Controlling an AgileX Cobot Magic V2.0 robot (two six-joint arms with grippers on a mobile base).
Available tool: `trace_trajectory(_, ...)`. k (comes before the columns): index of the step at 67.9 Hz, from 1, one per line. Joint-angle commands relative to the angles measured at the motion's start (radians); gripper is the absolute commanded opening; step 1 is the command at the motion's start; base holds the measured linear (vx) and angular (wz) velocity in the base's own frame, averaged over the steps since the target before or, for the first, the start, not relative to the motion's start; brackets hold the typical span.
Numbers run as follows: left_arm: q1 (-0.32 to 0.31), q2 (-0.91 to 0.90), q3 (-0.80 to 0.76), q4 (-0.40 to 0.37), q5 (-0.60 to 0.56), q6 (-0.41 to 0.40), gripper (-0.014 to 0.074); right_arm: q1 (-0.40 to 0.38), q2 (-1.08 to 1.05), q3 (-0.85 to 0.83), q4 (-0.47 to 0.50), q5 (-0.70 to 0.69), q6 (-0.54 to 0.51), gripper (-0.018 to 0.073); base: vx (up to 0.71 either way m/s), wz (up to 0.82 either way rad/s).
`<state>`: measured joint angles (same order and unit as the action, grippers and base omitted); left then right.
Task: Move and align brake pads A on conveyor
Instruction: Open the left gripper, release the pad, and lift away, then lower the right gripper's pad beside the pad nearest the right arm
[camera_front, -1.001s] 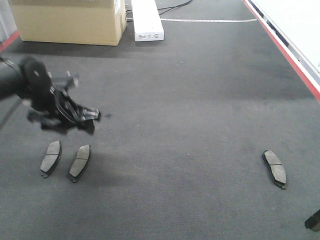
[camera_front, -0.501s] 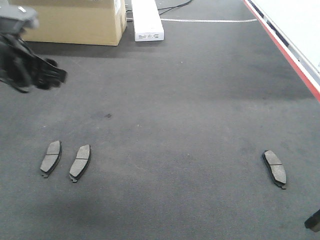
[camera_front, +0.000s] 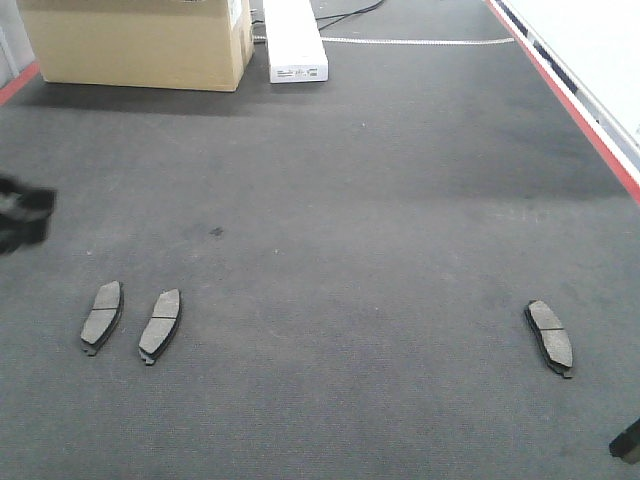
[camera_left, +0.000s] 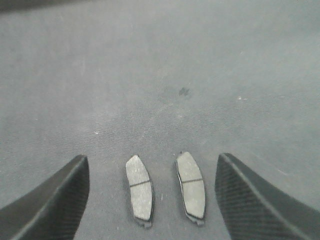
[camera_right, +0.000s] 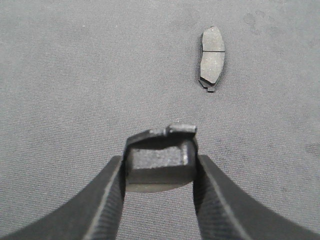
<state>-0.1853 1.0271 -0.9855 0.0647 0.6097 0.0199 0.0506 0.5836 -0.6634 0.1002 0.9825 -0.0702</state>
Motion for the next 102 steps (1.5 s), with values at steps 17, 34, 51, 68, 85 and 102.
trace_trajectory(17, -0.006, -0.332, 0.209, 0.01, -0.1, -0.001, 0.0274, -0.001, 0.002, -0.028, 0.001, -0.067, -0.007, -0.0004, 0.0, 0.0)
trace_trajectory(34, -0.006, -0.488, 0.278, 0.022, -0.097, -0.001, 0.0034, -0.001, 0.002, -0.028, 0.001, -0.067, -0.007, -0.0004, 0.0, 0.0)
trace_trajectory(51, -0.006, -0.512, 0.286, 0.022, -0.098, -0.001, -0.0007, -0.001, 0.002, -0.028, 0.001, -0.067, -0.007, -0.0004, 0.0, 0.0)
trace_trajectory(68, -0.006, -0.512, 0.286, 0.02, -0.098, -0.001, -0.0008, -0.001, 0.002, -0.028, 0.001, -0.067, -0.007, -0.0004, 0.0, 0.0)
trace_trajectory(85, -0.006, -0.512, 0.286, 0.02, -0.098, -0.001, -0.0006, -0.001, 0.002, -0.028, 0.001, -0.067, -0.007, -0.0004, 0.0, 0.0)
trace_trajectory(102, -0.006, -0.512, 0.286, 0.019, -0.098, -0.001, -0.0006, -0.001, 0.002, -0.028, 0.001, -0.067, -0.007, -0.0004, 0.0, 0.0)
